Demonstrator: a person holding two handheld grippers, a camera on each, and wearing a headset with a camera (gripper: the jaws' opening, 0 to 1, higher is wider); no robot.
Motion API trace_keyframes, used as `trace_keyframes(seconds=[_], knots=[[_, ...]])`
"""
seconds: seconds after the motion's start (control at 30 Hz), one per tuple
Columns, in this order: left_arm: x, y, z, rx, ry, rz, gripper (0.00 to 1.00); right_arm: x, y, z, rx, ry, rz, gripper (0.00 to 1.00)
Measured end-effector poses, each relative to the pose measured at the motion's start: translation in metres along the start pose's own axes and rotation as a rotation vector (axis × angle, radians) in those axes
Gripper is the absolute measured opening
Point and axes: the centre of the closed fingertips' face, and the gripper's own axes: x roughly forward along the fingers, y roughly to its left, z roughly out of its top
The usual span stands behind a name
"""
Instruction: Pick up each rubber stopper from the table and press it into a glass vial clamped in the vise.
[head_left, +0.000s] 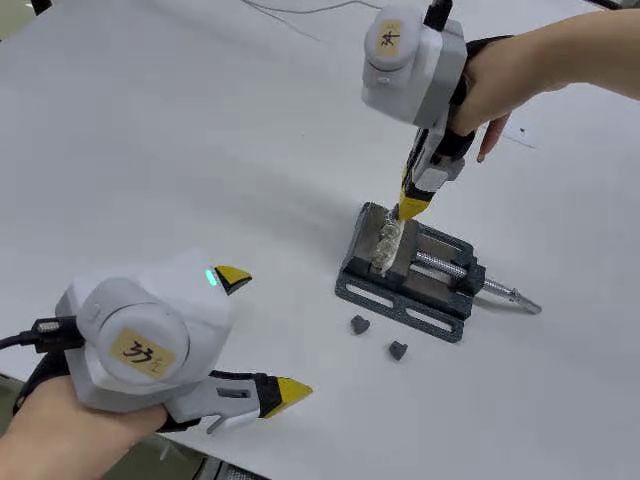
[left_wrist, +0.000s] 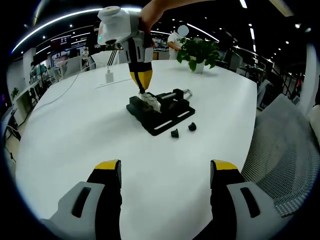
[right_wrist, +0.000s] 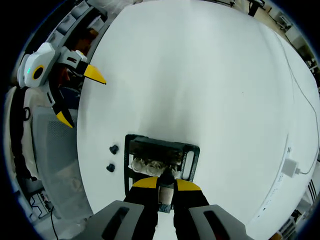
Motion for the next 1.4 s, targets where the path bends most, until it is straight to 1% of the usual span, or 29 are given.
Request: trace_keyframes(seconds=[0.07,0.2,0.23,0.27,0.3,0.37,0.4,0.43,0.47,0.6,0.63,0.67,0.7,0.73,0.8,0.83,0.87,0.93,0.97,1.0,1.03,1.07,1.1,1.17,1.3,1.4], knots=[[0.0006,-0.0005,0.0001,-0.001,0.000,-0.002,0.70,0.0001,-0.0008,0.0002,0.016,0.005,0.001,0.06],[0.0019,-0.0018,0.0009,0.000,-0.002,-0.007,0.70,0.0000,0.0021,0.0001,0.074,0.020,0.006,0.05],[0.0022,-0.0018,0.0011,0.000,-0.003,-0.007,0.70,0.0000,0.0022,0.0006,0.078,0.021,0.006,0.05],[0.0025,-0.0018,0.0012,-0.001,-0.004,-0.008,0.70,-0.0001,0.0031,0.0003,0.100,0.027,0.009,0.05],[0.0029,-0.0020,0.0012,-0.001,-0.004,-0.009,0.70,-0.0001,0.0034,0.0007,0.104,0.030,0.011,0.05],[0.0036,-0.0026,0.0009,0.001,-0.002,-0.012,0.70,-0.0002,0.0051,0.0001,0.149,0.045,0.014,0.05],[0.0038,-0.0029,0.0007,0.002,-0.001,-0.013,0.70,0.0001,0.0046,0.0010,0.143,0.047,0.013,0.05],[0.0040,-0.0033,0.0007,0.002,-0.002,-0.014,0.70,0.0000,0.0060,0.0005,0.168,0.059,0.014,0.05],[0.0041,-0.0036,0.0008,0.001,-0.002,-0.015,0.70,0.0000,0.0063,0.0006,0.179,0.067,0.015,0.05],[0.0043,-0.0040,0.0003,0.003,0.000,-0.017,0.70,-0.0001,0.0082,-0.0001,0.262,0.130,0.013,0.05],[0.0043,-0.0040,0.0001,0.001,0.000,-0.017,0.70,0.0005,0.0080,0.0006,0.250,0.138,0.012,0.06],[0.0044,-0.0040,-0.0001,0.000,0.000,-0.017,0.70,0.0003,0.0077,0.0011,0.259,0.151,0.007,0.06],[0.0044,-0.0040,-0.0003,0.000,0.001,-0.017,0.70,0.0001,0.0086,0.0000,0.287,0.167,0.004,0.06],[0.0044,-0.0040,-0.0007,-0.001,0.001,-0.017,0.70,0.0011,0.0081,0.0012,0.267,0.169,0.004,0.06],[0.0045,-0.0043,-0.0014,-0.001,0.003,-0.018,0.70,0.0013,0.0040,0.0003,0.296,0.192,0.002,0.06],[0.0045,-0.0043,-0.0019,-0.001,0.005,-0.018,0.70,0.0019,0.0032,0.0004,0.275,0.195,0.001,0.06],[0.0046,-0.0044,-0.0020,-0.003,0.005,-0.019,0.70,0.0009,0.0038,-0.0001,0.313,0.204,-0.001,0.06],[0.0049,-0.0048,-0.0023,-0.003,0.005,-0.020,0.70,0.0014,0.0038,-0.0002,0.305,0.207,0.000,0.06],[0.0051,-0.0050,-0.0025,-0.002,0.006,-0.020,0.70,0.0012,0.0042,-0.0005,0.327,0.212,-0.001,0.06],[0.0054,-0.0053,-0.0022,-0.002,0.006,-0.022,0.70,0.0014,0.0060,-0.0011,0.298,0.216,0.002,0.06],[0.0055,-0.0056,-0.0020,-0.001,0.006,-0.023,0.70,0.0012,0.0059,-0.0008,0.286,0.213,-0.001,0.06],[0.0056,-0.0056,-0.0017,-0.001,0.006,-0.023,0.70,0.0010,0.0060,-0.0012,0.295,0.215,-0.001,0.06],[0.0058,-0.0053,-0.0007,-0.001,0.005,-0.022,0.70,0.0009,0.0063,-0.0017,0.284,0.216,-0.002,0.06],[0.0059,-0.0044,0.0005,-0.002,0.002,-0.020,0.70,0.0003,0.0059,-0.0022,0.286,0.212,-0.005,0.07],[0.0064,-0.0043,0.0008,0.004,0.005,-0.023,0.70,-0.0006,0.0066,-0.0032,0.259,0.199,-0.005,0.07],[0.0064,-0.0041,0.0009,0.005,0.005,-0.023,0.70,-0.0008,0.0060,-0.0034,0.251,0.192,-0.008,0.07]])
